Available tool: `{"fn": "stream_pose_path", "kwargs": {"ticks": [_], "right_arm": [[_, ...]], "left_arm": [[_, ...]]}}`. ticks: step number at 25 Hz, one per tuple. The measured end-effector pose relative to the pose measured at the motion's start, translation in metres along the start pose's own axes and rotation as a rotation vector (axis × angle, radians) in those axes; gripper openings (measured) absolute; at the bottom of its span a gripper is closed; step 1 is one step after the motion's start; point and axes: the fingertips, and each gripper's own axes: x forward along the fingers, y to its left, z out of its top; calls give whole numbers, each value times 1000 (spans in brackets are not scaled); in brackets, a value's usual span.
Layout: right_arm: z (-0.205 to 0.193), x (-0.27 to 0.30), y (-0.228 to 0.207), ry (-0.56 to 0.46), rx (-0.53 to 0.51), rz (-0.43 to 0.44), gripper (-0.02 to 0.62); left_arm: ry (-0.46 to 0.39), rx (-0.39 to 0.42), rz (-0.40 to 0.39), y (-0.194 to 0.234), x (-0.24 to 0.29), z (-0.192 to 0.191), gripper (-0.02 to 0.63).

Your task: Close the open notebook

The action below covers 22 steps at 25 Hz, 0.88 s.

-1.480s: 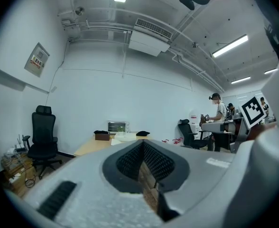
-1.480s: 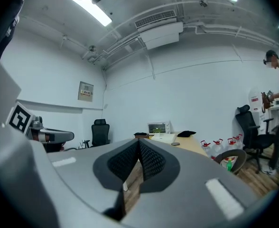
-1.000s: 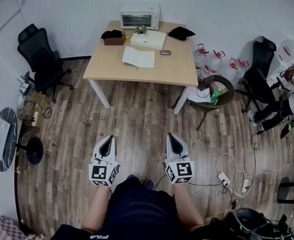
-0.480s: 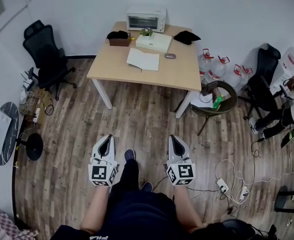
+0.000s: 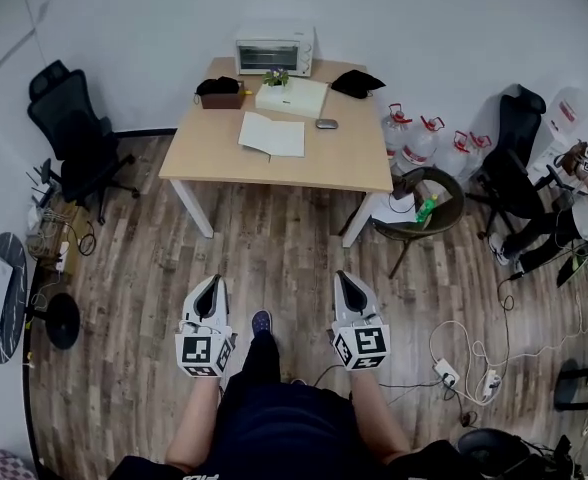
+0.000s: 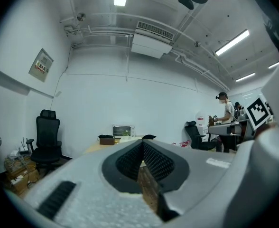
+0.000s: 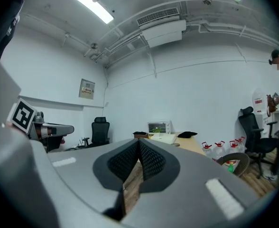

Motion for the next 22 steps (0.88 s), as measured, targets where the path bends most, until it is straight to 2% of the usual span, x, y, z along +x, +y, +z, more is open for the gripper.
{"fn": "stream_pose_path", "kwargs": {"ticks": [8, 22], "right_arm": [[-6, 32, -10, 21, 7, -17, 8], [-8, 107, -25, 40, 6, 5, 8]], "left_arm": [[30, -19, -15, 16, 32, -15, -14], [72, -41, 24, 63, 79, -30, -14]]}}
